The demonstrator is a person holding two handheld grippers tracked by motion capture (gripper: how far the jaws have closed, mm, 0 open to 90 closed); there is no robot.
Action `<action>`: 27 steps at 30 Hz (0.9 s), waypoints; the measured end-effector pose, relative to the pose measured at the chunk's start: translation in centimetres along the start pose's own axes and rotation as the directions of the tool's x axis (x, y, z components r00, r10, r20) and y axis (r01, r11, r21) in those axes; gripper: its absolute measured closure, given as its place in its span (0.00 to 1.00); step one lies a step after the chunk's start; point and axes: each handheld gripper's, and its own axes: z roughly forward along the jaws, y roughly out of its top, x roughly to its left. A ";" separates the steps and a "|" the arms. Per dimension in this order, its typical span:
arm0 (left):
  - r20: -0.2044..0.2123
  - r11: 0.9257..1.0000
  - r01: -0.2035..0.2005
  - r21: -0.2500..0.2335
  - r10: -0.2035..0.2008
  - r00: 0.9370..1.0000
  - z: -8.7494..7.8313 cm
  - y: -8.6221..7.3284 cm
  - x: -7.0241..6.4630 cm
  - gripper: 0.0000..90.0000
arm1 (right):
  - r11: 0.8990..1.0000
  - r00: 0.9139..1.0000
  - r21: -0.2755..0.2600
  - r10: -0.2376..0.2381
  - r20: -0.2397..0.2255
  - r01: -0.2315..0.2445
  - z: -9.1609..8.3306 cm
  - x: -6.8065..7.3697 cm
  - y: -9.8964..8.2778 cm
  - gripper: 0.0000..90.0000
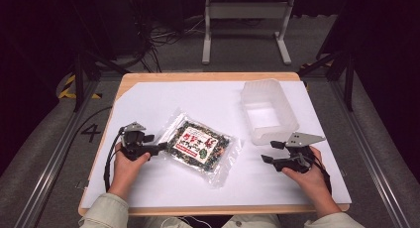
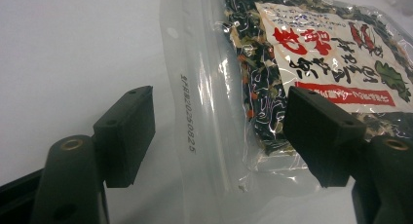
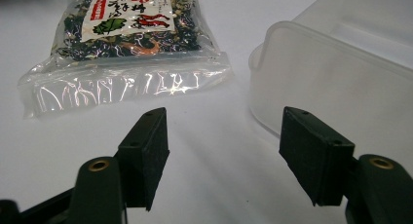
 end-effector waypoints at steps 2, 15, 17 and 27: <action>0.003 1.000 -0.006 0.008 0.006 1.000 0.0 0.0 -0.1 0.36 | 1.000 1.000 0.002 -0.001 0.000 0.001 0.0 0.0 0.0 0.38; 0.070 0.998 0.016 0.058 -0.020 0.997 0.3 -0.2 -0.1 0.44 | 1.000 1.000 0.015 -0.023 -0.003 0.023 0.3 0.3 0.0 0.37; 0.062 0.998 0.015 0.061 -0.019 0.998 0.3 -0.3 -0.2 0.46 | 1.000 1.000 0.015 -0.024 -0.005 0.024 0.3 0.4 0.0 0.36; 0.049 0.995 -0.001 0.101 -0.004 0.999 0.0 -0.5 -0.9 0.56 | 1.000 1.000 0.012 -0.025 -0.011 0.025 0.3 0.4 0.1 0.36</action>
